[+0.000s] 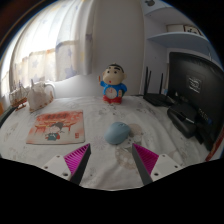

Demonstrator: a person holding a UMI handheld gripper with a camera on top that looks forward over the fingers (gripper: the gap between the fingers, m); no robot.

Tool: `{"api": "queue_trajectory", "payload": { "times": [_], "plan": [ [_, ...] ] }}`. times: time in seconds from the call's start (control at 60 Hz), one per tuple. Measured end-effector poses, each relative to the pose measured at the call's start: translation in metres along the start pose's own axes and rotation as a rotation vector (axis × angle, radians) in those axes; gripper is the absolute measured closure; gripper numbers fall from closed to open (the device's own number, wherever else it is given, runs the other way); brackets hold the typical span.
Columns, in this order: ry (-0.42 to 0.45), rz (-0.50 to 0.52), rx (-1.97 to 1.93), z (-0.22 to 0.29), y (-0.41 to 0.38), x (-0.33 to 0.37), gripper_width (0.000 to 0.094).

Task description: Arrange mouse

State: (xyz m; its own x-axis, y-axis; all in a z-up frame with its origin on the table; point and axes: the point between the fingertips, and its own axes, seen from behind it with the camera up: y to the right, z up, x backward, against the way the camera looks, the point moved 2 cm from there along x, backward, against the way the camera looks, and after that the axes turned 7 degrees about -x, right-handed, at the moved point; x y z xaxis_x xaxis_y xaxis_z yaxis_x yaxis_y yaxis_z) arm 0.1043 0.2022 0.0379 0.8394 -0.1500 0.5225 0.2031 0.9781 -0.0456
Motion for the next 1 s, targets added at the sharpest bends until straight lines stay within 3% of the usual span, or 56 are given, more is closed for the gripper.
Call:
{"api": "queue_trajectory", "payload": {
  "times": [0.333, 0.783, 0.9, 1.0],
  "plan": [
    [-0.078, 0.034, 0.014, 0.002, -0.001, -0.073, 0.0081],
    [-0.115, 0.081, 0.009, 0.029, -0.008, -0.128, 0.0082],
    [-0.117, 0.074, 0.009, 0.033, -0.007, -0.134, 0.0187],
    [-0.119, 0.06, 0.004, 0.036, -0.004, -0.139, 0.0423]
  ]
}}
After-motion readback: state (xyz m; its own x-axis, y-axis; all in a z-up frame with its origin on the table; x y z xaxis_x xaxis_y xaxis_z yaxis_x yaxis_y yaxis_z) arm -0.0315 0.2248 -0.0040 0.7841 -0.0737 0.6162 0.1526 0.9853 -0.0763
